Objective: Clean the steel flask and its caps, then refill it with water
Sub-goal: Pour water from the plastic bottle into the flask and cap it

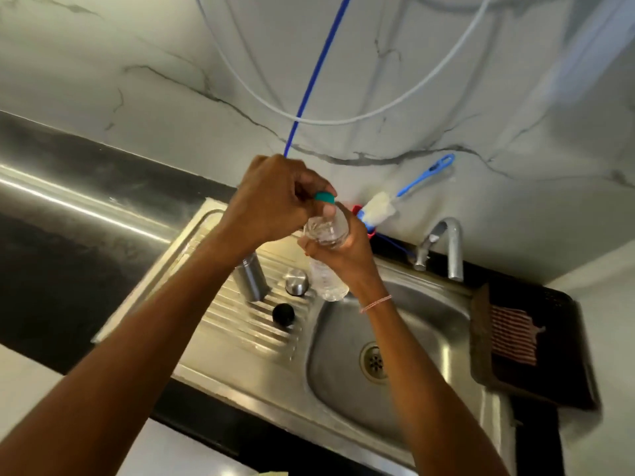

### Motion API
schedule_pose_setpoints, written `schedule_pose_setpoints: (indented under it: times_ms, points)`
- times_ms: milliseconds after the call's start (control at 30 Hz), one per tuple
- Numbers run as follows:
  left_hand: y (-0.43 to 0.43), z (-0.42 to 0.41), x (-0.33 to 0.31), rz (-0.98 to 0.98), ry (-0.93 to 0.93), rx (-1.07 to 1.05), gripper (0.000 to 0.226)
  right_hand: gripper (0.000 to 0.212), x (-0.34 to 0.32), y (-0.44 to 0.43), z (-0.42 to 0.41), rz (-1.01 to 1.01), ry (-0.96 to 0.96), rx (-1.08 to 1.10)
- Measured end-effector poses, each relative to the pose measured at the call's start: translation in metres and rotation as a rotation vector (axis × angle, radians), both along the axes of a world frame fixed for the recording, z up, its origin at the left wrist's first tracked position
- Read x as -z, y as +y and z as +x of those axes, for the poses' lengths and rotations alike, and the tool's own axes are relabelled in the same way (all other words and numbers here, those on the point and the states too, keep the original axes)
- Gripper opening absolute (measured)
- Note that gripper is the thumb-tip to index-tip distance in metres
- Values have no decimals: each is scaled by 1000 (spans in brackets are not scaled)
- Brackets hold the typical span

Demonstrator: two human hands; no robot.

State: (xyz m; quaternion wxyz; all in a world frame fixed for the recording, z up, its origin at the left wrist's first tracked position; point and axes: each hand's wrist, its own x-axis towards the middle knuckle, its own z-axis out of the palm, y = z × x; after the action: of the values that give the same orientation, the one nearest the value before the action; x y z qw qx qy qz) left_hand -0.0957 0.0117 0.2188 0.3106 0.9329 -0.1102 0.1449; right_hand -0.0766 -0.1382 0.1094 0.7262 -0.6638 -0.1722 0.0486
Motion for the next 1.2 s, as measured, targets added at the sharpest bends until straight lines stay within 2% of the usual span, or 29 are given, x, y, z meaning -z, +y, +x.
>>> schedule_pose_setpoints:
  times_ms: [167,267,333,567,667,800,900,1000,1200]
  points:
    - [-48,-31,20,-74,83,-156,23,41,25,-27,-45,-21,5,259]
    - [-67,-47,31,-74,111,-248,46,49,28,-38,-69,-18,9,367]
    - [-80,-57,36,-89,126,-284,57,52,30,-46,-83,-26,7,394]
    - [-113,-75,48,-47,75,-366,57,57,36,-73,-102,-165,-35,436]
    - [-116,-77,46,-175,103,-355,49,52,37,-79,-105,-173,-10,455]
    - [-105,-87,46,-623,280,-227,29,45,36,-83,-109,-205,-37,451]
    - [-84,-103,65,-958,368,-114,32,44,39,-86,-114,-215,-20,435]
    - [-55,-127,104,-988,457,-156,36,45,48,-86,-121,-238,-7,412]
    - [15,-179,229,-837,604,-385,30,46,69,-76,-131,-291,24,357]
